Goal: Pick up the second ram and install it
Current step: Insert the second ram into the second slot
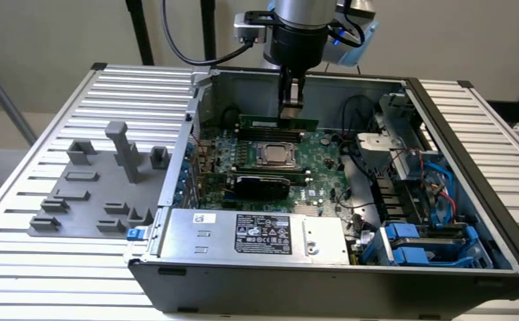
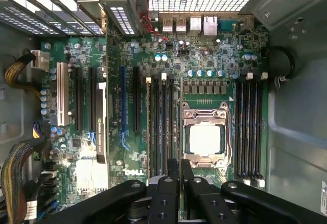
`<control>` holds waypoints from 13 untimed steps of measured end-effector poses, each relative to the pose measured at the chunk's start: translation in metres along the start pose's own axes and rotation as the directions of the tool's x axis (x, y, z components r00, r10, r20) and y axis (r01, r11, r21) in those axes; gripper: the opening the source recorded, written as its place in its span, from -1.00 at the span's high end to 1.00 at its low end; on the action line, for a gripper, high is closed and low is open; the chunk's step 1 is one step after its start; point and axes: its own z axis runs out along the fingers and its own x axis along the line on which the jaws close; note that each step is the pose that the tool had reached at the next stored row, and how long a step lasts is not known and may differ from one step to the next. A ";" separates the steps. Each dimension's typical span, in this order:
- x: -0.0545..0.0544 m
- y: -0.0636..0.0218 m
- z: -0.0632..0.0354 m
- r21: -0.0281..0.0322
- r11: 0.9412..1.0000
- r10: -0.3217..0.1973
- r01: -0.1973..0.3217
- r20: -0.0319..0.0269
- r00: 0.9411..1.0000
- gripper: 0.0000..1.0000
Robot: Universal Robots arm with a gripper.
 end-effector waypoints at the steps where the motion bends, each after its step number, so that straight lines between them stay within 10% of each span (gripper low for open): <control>1: 0.000 0.0000 0.0000 0.000 1.000 0.000 0.000 0.000 1.000 0.73; 13: 0.000 -0.0001 0.0022 0.000 1.000 0.000 0.000 -0.003 1.000 0.73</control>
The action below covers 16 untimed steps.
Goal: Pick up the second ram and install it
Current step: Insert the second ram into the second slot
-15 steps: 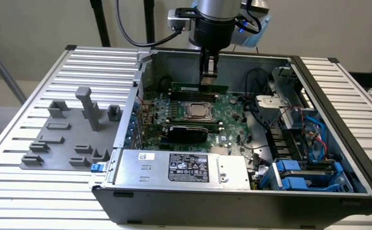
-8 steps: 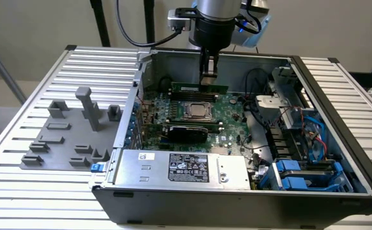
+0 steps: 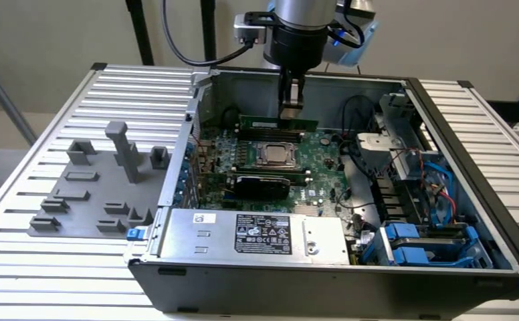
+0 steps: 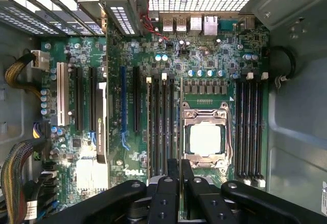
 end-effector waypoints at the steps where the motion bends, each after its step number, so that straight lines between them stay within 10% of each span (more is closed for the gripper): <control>1: 0.000 0.0000 0.0018 0.000 1.000 0.000 0.000 0.000 1.000 0.73; 16: -0.001 -0.0005 0.0290 0.000 1.000 0.000 0.000 0.000 1.000 0.73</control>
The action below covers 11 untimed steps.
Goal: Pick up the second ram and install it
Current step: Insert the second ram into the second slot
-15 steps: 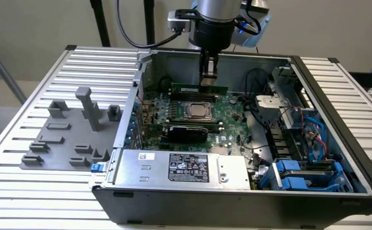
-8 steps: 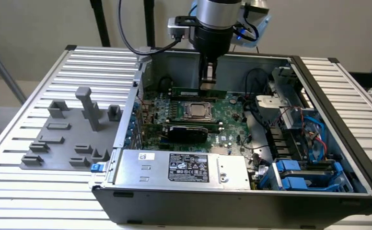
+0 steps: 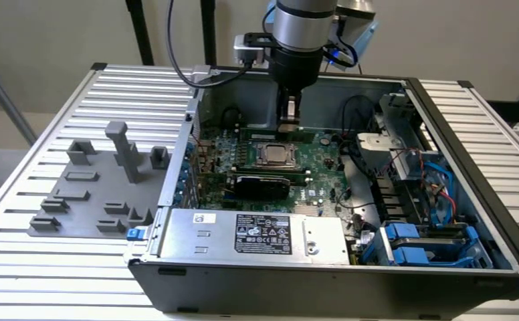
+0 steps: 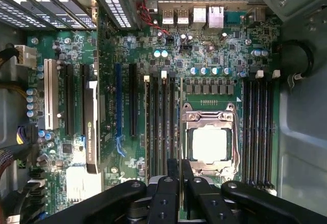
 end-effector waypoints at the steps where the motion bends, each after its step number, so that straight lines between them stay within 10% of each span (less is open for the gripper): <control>1: 0.000 0.0000 0.0018 0.000 1.000 0.000 0.000 0.000 1.000 0.73; 11: 0.000 0.0005 0.0201 0.000 1.000 0.000 0.000 0.000 1.000 0.73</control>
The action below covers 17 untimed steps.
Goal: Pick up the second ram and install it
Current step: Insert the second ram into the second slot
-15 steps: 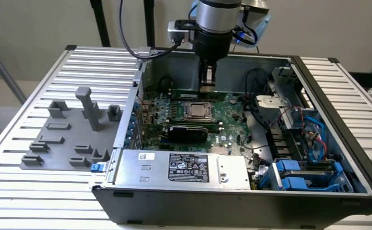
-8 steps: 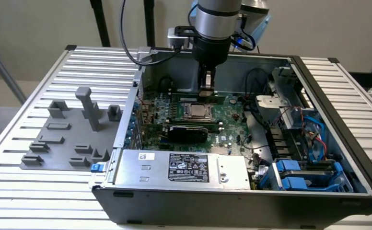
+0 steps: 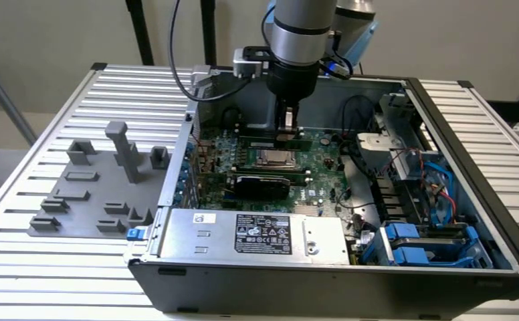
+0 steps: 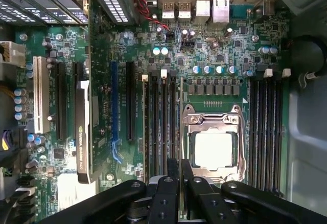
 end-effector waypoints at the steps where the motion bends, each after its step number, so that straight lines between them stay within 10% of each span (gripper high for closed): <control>1: 0.000 0.0002 0.0019 0.000 1.000 0.000 0.000 0.000 1.000 0.73; 17: 0.006 0.0026 0.0309 0.000 1.000 0.000 0.000 0.000 1.000 0.73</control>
